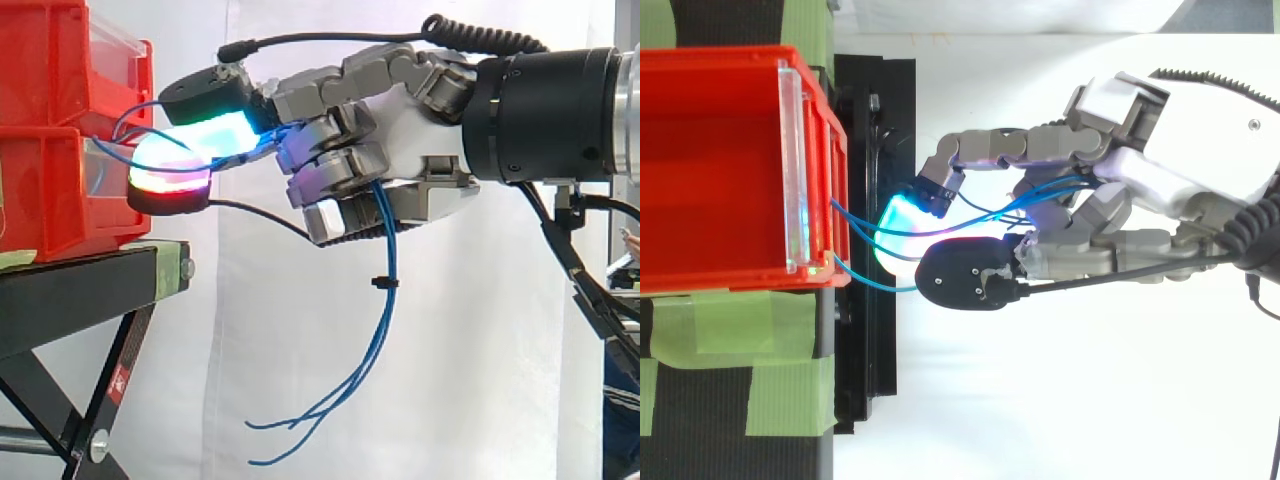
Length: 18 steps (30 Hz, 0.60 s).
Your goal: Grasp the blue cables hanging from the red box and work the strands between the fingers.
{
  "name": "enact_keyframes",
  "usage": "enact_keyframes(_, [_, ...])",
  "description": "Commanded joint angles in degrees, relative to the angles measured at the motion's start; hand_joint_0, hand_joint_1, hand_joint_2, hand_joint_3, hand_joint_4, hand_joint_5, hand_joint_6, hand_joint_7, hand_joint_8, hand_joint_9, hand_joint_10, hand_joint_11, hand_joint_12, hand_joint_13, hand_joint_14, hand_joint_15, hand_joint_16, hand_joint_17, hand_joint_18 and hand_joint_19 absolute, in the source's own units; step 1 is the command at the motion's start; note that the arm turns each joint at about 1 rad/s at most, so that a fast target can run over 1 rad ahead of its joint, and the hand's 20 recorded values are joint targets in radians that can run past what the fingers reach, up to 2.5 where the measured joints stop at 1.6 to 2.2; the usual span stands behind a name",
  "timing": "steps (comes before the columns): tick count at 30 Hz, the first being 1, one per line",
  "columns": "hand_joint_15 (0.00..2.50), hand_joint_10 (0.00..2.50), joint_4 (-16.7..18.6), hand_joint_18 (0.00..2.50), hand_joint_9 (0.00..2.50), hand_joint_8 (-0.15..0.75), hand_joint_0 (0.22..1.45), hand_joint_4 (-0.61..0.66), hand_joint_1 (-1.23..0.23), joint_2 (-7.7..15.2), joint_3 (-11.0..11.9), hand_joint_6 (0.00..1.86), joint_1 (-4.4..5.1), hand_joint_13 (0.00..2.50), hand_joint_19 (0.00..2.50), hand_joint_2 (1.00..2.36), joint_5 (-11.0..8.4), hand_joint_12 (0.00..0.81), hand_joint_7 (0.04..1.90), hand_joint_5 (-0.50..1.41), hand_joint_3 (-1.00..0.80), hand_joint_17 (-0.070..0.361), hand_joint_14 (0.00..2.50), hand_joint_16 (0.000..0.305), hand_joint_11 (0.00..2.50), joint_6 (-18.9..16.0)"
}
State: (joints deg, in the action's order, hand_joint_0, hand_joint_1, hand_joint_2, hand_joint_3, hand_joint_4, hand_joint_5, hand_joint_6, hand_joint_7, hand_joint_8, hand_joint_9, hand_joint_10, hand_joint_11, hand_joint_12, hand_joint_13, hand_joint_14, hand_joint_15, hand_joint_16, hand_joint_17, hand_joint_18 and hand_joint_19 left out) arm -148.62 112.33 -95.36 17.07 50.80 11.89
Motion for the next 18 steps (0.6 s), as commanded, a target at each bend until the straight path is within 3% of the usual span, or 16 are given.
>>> enact_keyframes(1, [1.61,2.50,0.00,2.42,1.37,0.548,1.03,0.26,-0.74,0.00,0.00,0.02,-0.02,1.80,0.66,1.02,0.00,0.622,1.13,0.56,0.06,0.167,2.50,0.222,2.50,0.15])
enact_keyframes(3, [1.61,2.50,0.00,2.42,1.37,0.548,0.95,0.30,-0.74,0.00,0.00,0.02,-0.02,1.80,0.66,1.01,0.00,0.622,1.10,0.56,0.10,0.167,2.50,0.222,2.50,0.15])
enact_keyframes(6, [1.61,2.50,0.00,2.42,1.37,0.548,0.80,0.34,-0.70,0.00,0.00,0.02,-0.02,1.80,0.66,1.01,0.00,0.622,1.08,0.57,-0.15,0.167,2.50,0.222,2.50,0.15])
enact_keyframes(8, [1.61,2.50,0.00,2.42,1.37,0.548,0.81,0.33,-0.69,0.00,0.00,0.02,-0.02,1.80,0.66,1.01,0.00,0.622,1.08,0.56,-0.20,0.167,2.50,0.222,2.50,0.15])
enact_keyframes(9, [1.61,2.50,0.00,2.42,1.37,0.548,0.86,0.31,-0.71,0.00,0.00,0.02,-0.02,1.80,0.66,1.02,0.00,0.622,1.09,0.55,-0.16,0.167,2.50,0.222,2.50,0.15])
enact_keyframes(10, [1.61,2.50,0.00,2.42,1.37,0.548,1.02,0.27,-0.74,0.00,0.00,0.02,0.07,1.80,0.66,1.02,0.00,0.622,1.10,0.52,0.01,0.167,2.50,0.222,2.50,0.15])
enact_keyframes(11, [1.61,2.50,0.00,2.42,1.37,0.548,1.05,0.27,-0.73,0.00,0.00,0.02,0.07,1.80,0.66,1.02,0.00,0.622,1.09,0.52,0.03,0.167,2.50,0.222,2.50,0.24])
enact_keyframes(12, [1.61,2.50,0.00,2.42,1.37,0.548,1.14,0.27,-0.70,0.00,0.00,0.02,0.07,1.80,0.66,1.02,0.00,0.622,1.10,0.55,0.05,0.167,2.50,0.222,2.50,0.24])
enact_keyframes(14, [1.61,2.50,0.00,2.42,1.37,0.548,1.17,0.26,-0.69,0.00,0.00,0.02,0.07,1.80,0.66,1.02,0.00,0.622,1.12,0.60,0.05,0.167,2.50,0.222,2.50,0.24])
enact_keyframes(16, [1.61,2.50,0.00,2.42,1.37,0.548,0.99,0.33,-0.70,0.00,0.09,0.02,-0.02,1.80,0.66,1.02,0.00,0.622,1.10,0.62,0.18,0.167,2.50,0.222,2.50,0.15])
enact_keyframes(17, [1.61,2.50,0.00,2.42,1.37,0.548,0.94,0.36,-0.69,0.00,0.00,0.02,-0.02,1.80,0.66,1.09,0.00,0.622,1.09,0.62,0.16,0.167,2.50,0.222,2.50,0.15])
enact_keyframes(18, [1.61,2.50,0.00,2.42,1.37,0.548,0.81,0.40,-0.67,0.00,0.00,0.02,-0.02,1.80,0.66,1.23,0.00,0.622,1.05,0.60,0.01,0.167,2.50,0.222,2.50,0.06])
